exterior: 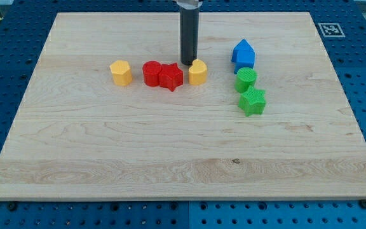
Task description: Move the blue triangle closer to the green star
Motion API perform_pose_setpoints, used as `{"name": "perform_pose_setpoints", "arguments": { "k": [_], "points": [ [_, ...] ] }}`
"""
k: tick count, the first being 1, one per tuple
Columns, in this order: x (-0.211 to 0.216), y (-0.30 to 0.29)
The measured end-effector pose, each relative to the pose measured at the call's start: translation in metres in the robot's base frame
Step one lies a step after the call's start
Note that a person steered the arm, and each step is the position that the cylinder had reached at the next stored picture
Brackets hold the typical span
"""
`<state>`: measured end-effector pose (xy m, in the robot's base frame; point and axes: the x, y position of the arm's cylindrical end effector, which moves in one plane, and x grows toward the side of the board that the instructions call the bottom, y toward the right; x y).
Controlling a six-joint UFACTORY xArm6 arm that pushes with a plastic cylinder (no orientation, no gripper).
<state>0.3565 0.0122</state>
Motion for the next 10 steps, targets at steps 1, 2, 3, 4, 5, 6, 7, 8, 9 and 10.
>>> {"name": "perform_pose_setpoints", "arguments": {
  "k": [1,2,3,4,5,6,7,8,9,10],
  "points": [
    [0.011,0.014],
    [0.017,0.020],
    [0.019,0.020],
    [-0.018,0.023],
    [-0.039,0.040],
    [-0.038,0.071],
    [-0.038,0.117],
    [-0.038,0.156],
    [-0.034,0.168],
    [-0.032,0.168]
  ]
}}
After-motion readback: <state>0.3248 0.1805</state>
